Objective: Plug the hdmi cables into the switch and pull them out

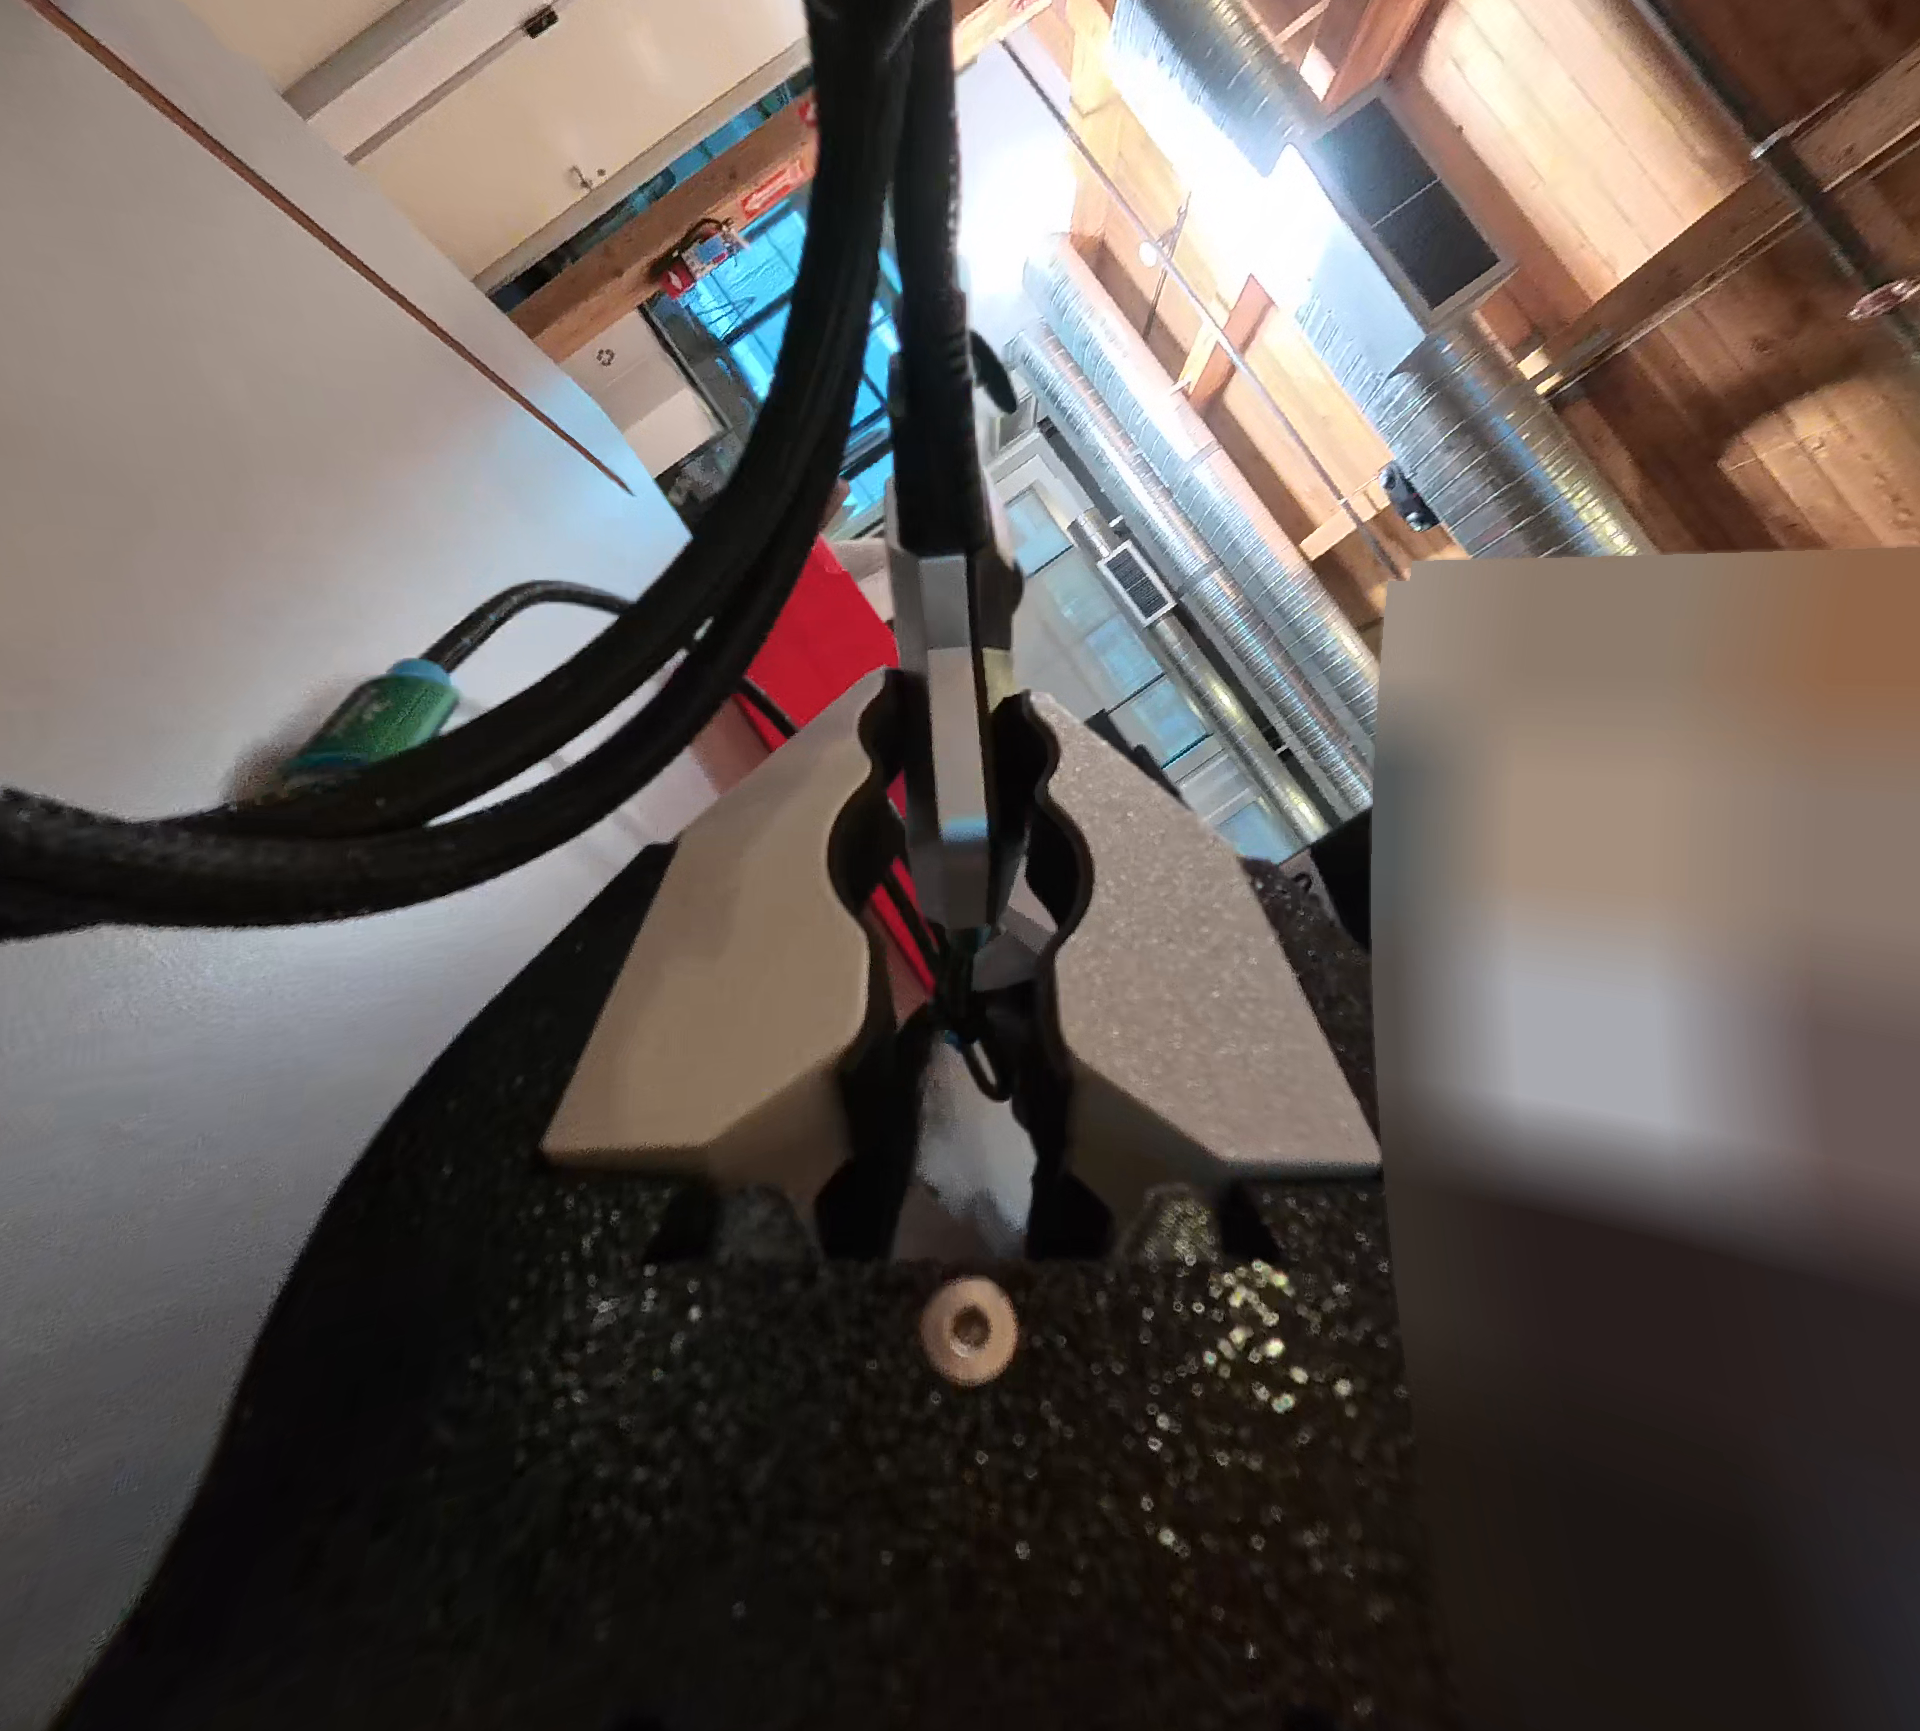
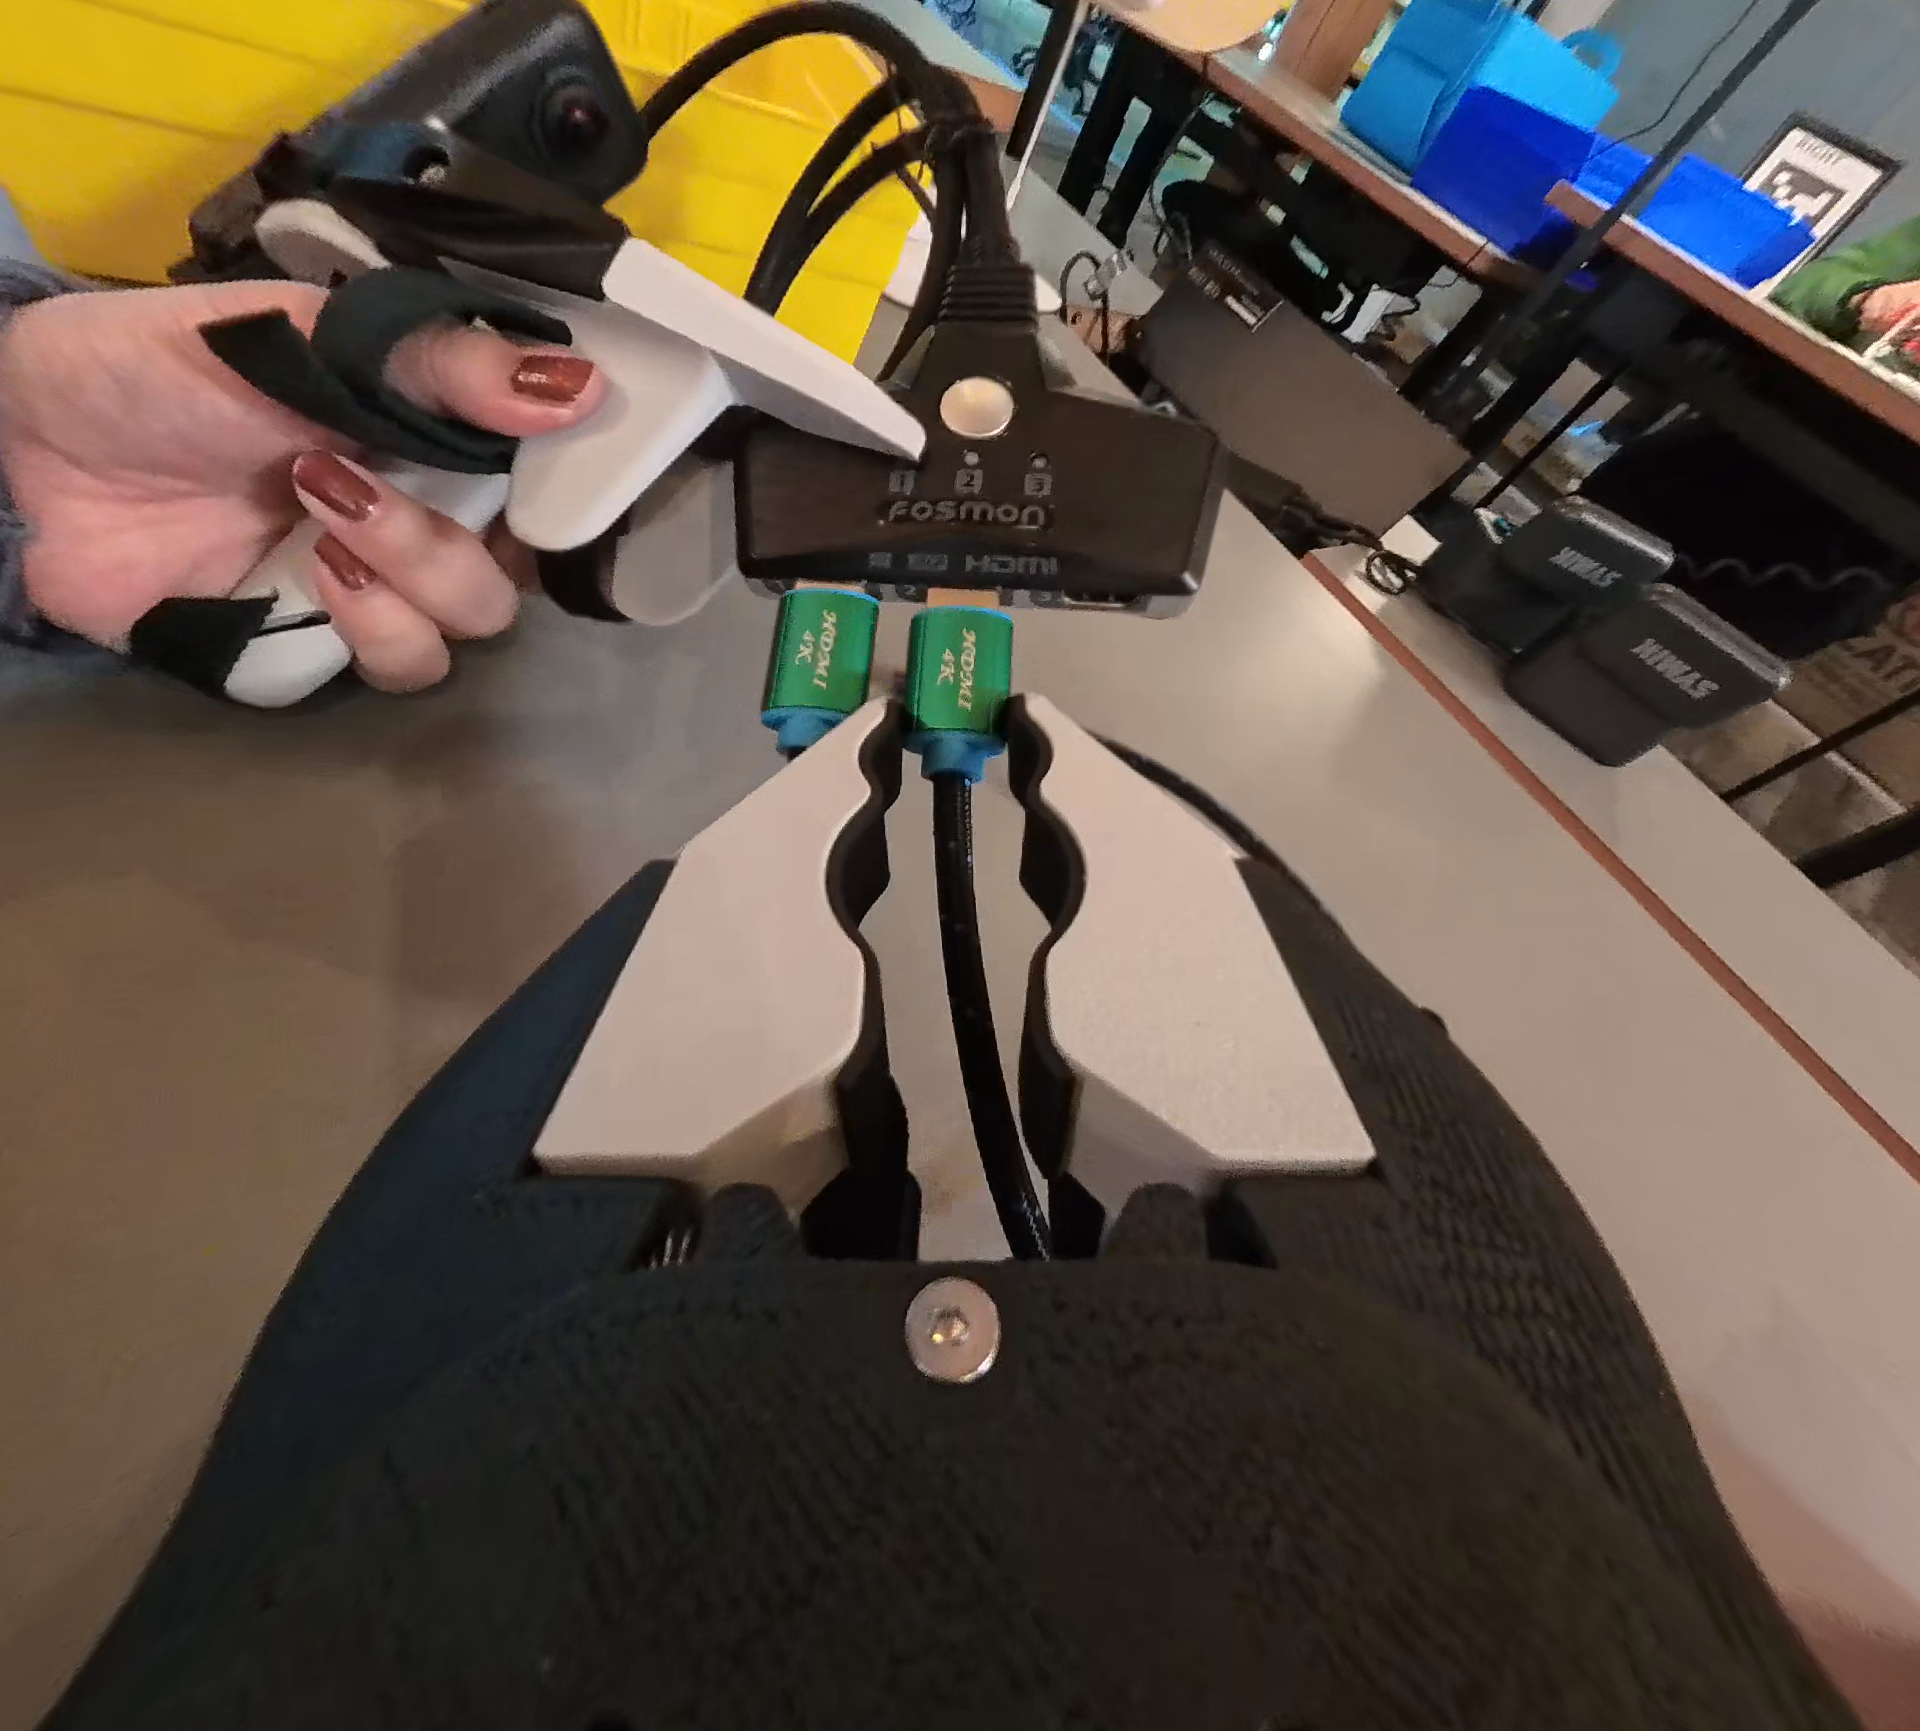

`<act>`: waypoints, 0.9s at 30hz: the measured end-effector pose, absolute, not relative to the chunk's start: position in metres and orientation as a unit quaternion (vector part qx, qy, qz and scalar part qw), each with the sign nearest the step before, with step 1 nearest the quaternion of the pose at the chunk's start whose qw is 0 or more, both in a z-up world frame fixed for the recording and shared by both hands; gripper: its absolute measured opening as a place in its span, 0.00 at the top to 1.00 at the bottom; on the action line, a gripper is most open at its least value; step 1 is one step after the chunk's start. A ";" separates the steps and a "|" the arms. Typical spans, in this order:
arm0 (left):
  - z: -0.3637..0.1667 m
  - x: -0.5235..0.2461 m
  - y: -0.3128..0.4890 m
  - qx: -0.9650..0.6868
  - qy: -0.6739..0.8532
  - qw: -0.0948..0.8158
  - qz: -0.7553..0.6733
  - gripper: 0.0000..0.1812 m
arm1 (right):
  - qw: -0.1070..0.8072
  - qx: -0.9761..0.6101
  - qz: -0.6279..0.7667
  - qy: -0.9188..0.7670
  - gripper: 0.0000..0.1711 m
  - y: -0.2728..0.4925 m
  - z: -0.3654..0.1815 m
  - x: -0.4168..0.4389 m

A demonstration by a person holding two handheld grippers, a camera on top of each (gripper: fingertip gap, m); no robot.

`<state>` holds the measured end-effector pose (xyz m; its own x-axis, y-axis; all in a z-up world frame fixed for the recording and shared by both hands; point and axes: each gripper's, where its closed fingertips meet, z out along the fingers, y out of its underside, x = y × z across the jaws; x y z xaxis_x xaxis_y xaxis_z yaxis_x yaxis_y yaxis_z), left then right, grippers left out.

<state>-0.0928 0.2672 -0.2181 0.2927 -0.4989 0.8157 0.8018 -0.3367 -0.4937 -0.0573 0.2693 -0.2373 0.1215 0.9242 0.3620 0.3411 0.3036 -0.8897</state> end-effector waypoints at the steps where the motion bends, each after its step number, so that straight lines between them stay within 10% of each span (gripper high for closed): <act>1: -0.217 -0.093 0.267 -0.571 -0.134 0.561 -0.584 0.91 | 0.541 -0.522 0.273 -0.601 0.90 0.269 -0.236 -0.058; 27: -0.211 -0.084 0.257 -0.586 -0.075 0.570 -0.572 0.90 | 0.599 -0.442 0.267 -0.611 0.89 0.262 -0.231 -0.055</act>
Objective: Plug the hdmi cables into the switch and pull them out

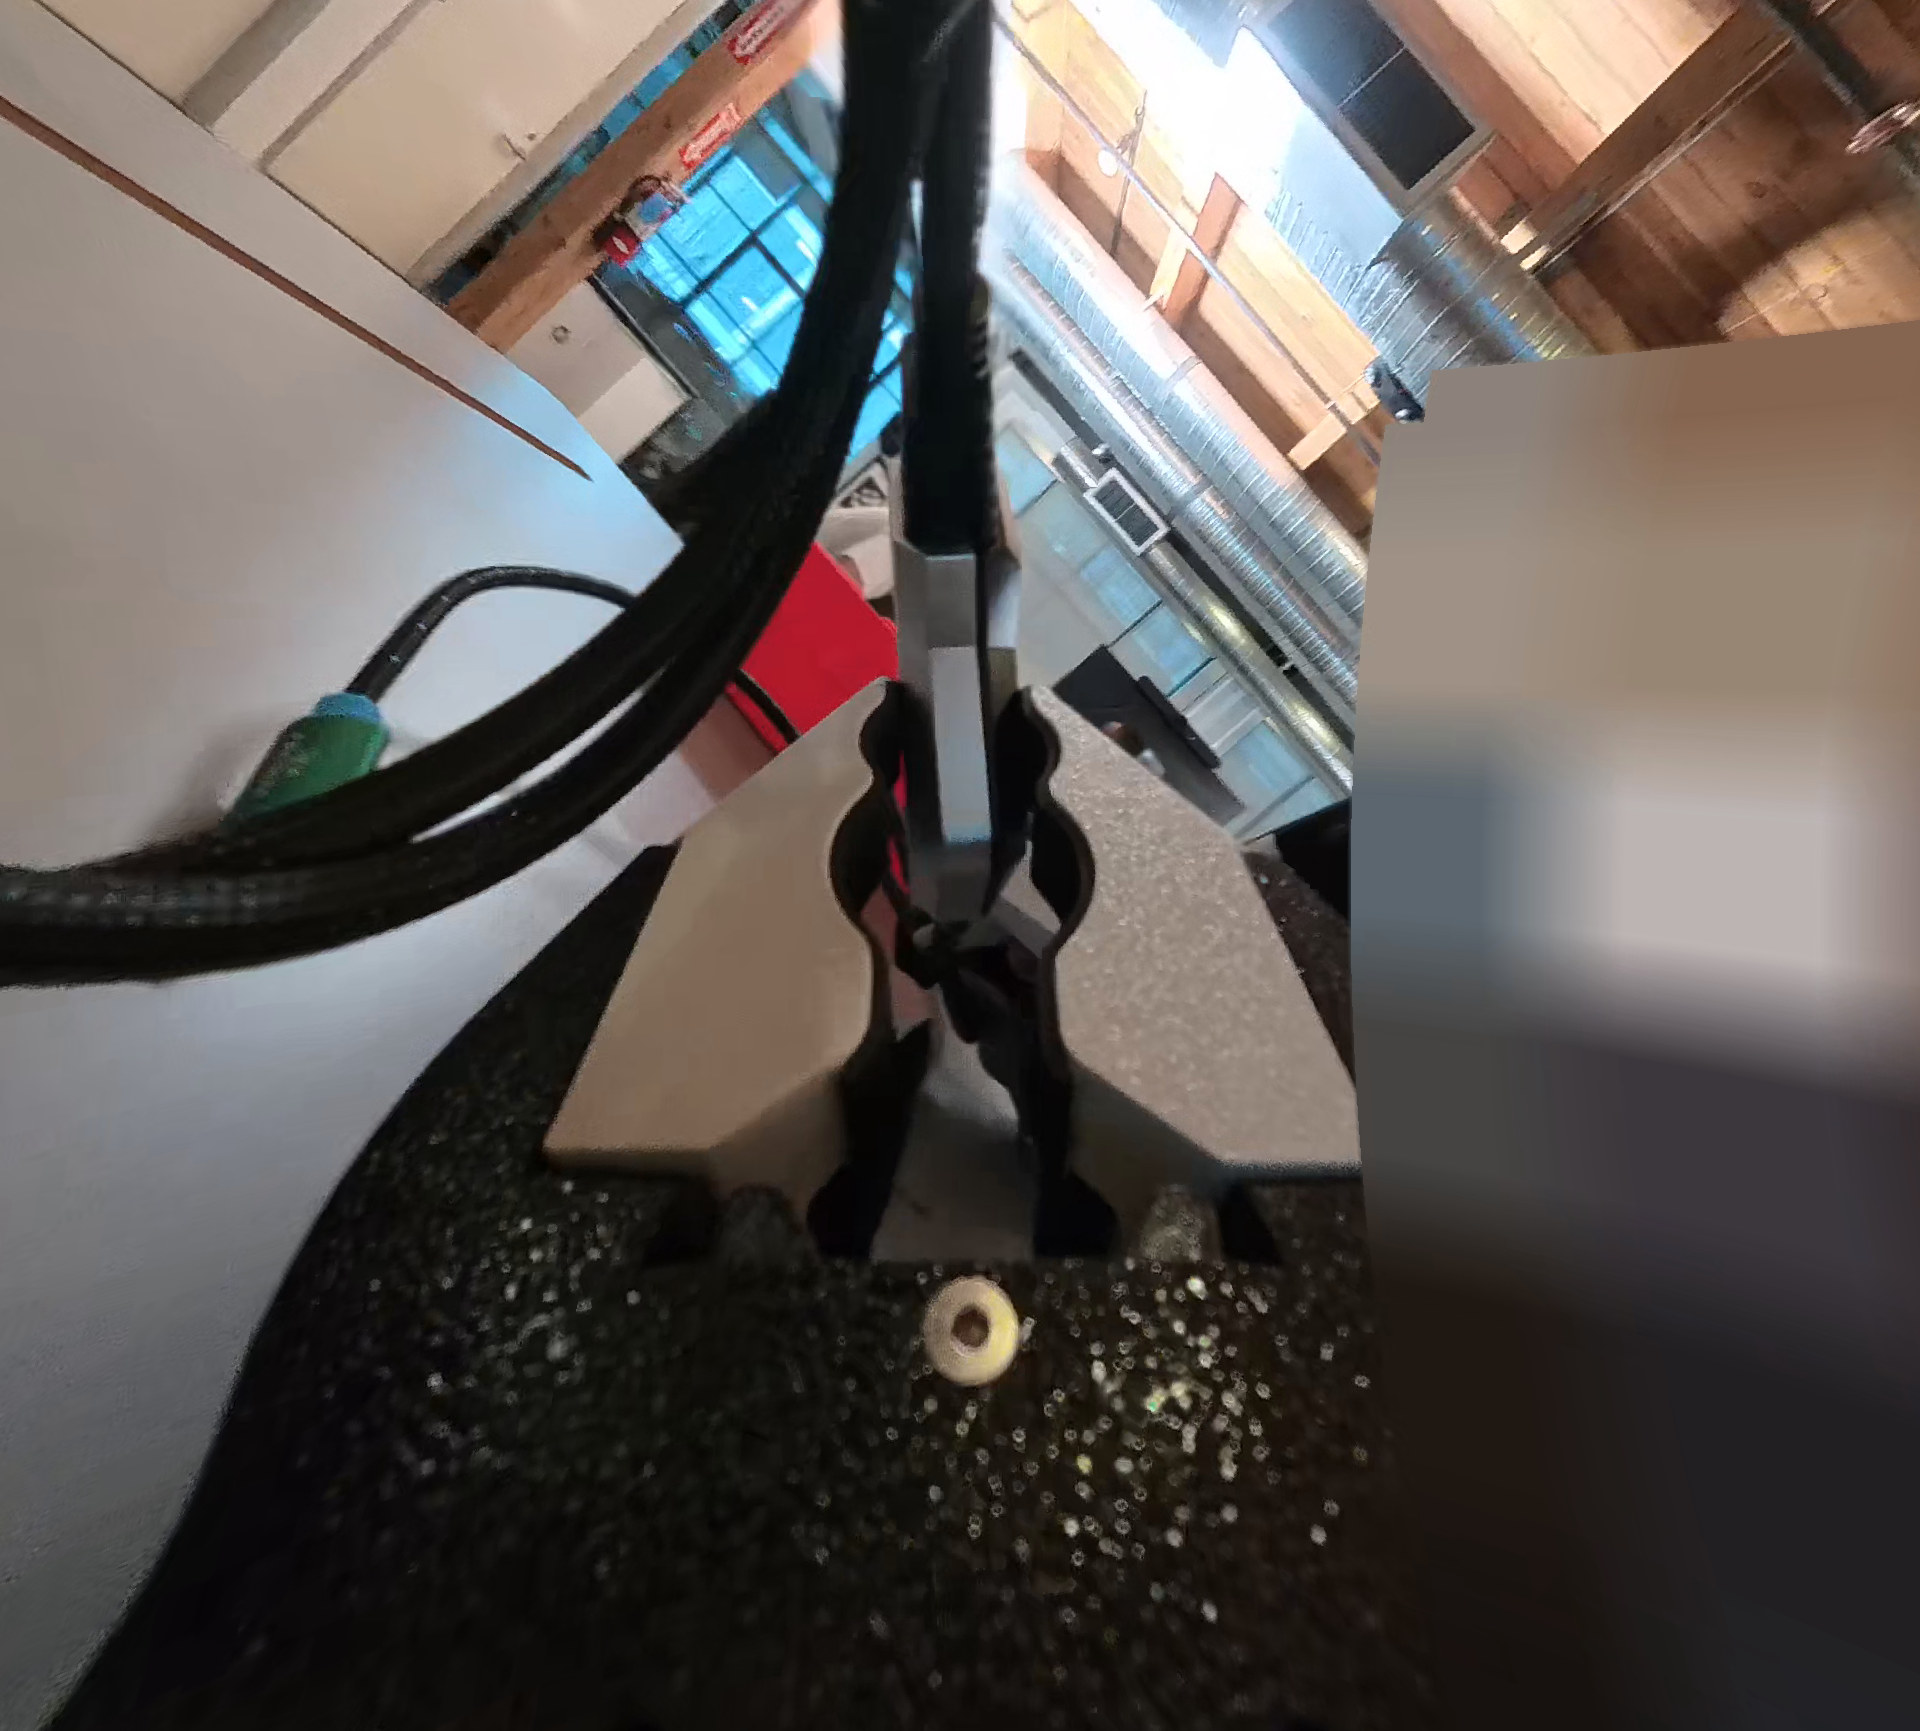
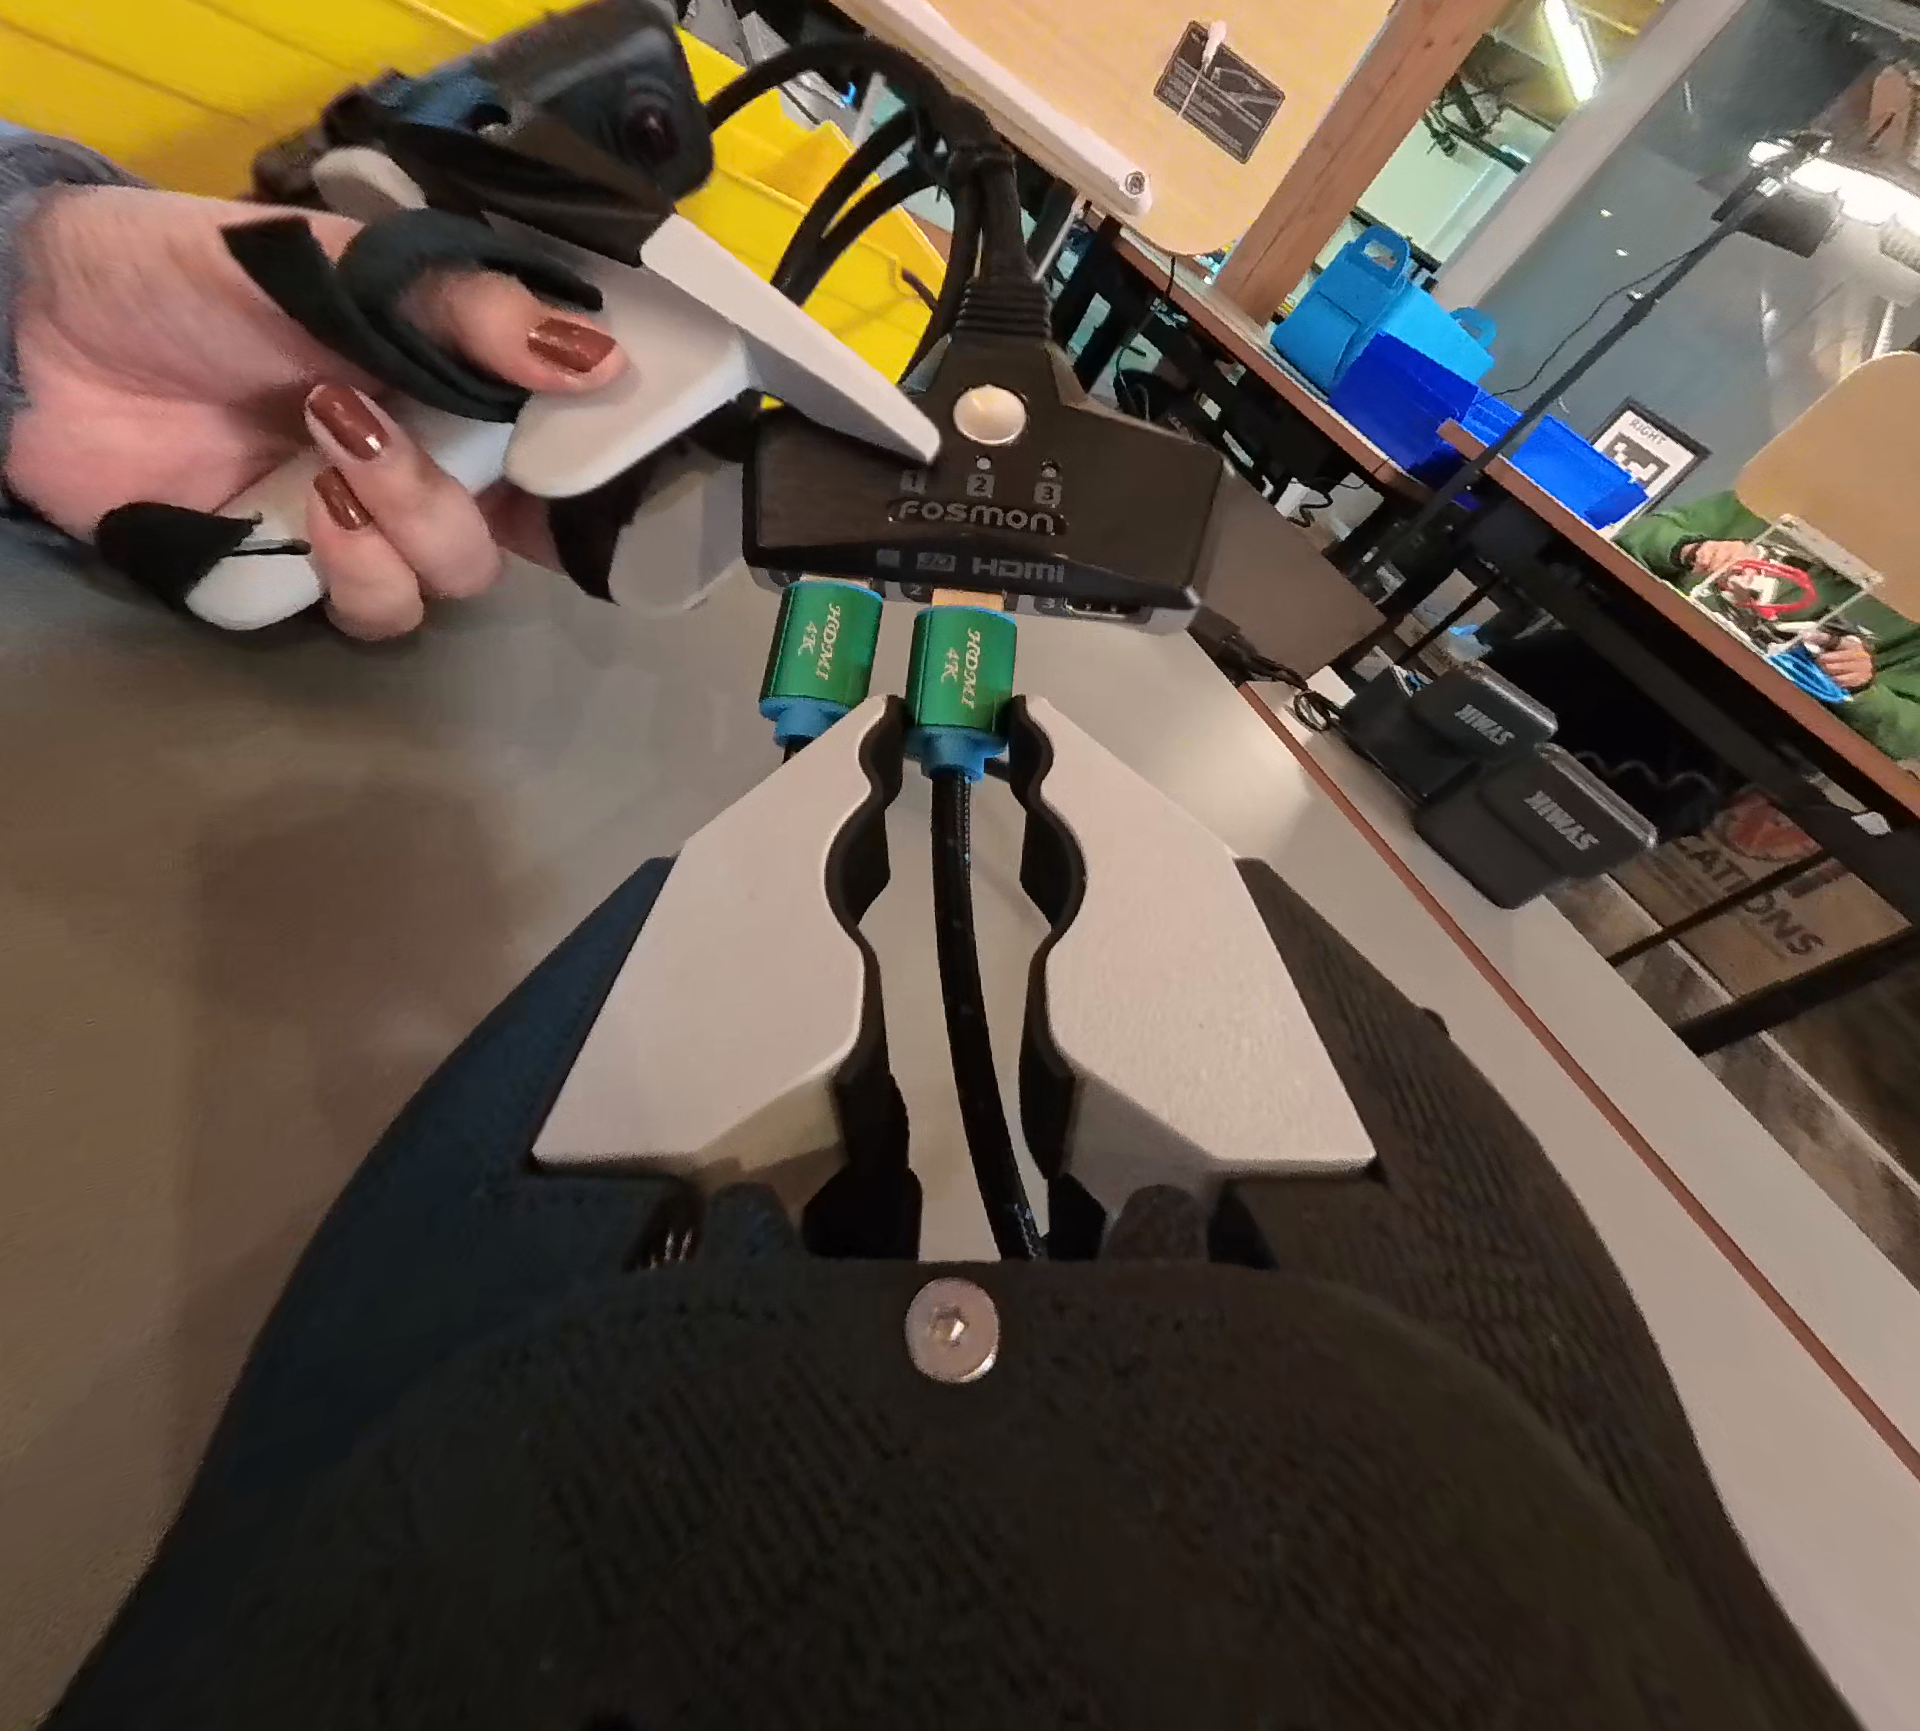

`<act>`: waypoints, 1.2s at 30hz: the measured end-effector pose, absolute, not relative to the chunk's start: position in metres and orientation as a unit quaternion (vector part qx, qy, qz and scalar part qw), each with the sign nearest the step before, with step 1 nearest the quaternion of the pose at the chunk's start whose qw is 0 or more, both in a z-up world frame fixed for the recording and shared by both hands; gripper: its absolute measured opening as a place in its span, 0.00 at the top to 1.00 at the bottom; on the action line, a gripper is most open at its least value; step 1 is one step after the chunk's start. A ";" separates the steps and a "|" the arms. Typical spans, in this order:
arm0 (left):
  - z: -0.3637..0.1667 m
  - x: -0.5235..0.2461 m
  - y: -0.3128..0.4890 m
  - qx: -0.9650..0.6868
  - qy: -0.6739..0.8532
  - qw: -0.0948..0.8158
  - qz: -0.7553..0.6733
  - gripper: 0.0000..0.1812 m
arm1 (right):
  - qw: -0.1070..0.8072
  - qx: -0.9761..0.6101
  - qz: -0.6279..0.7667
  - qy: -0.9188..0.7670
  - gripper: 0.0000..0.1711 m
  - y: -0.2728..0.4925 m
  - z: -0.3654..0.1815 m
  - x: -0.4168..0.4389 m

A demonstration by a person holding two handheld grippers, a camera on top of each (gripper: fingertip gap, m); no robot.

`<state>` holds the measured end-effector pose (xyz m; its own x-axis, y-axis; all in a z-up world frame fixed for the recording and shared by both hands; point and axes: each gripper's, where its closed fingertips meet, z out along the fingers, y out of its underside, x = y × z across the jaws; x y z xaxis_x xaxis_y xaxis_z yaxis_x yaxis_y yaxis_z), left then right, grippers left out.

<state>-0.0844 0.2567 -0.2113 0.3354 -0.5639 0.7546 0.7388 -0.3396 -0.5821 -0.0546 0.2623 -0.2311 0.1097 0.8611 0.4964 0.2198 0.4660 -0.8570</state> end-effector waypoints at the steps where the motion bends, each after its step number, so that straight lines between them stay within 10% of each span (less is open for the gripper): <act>1: -0.211 -0.082 0.256 -0.583 -0.074 0.559 -0.585 0.89 | 0.599 -0.438 0.270 -0.614 0.89 0.261 -0.231 -0.055; 36: -0.215 -0.081 0.262 -0.606 -0.086 0.589 -0.528 0.90 | 0.597 -0.510 0.263 -0.560 0.90 0.264 -0.237 -0.062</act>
<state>-0.0811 0.2625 -0.2153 0.4283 -0.5178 0.7406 0.7258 -0.2910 -0.6233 -0.0618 0.2641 -0.2368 0.2337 0.8857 0.4011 0.2567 0.3417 -0.9041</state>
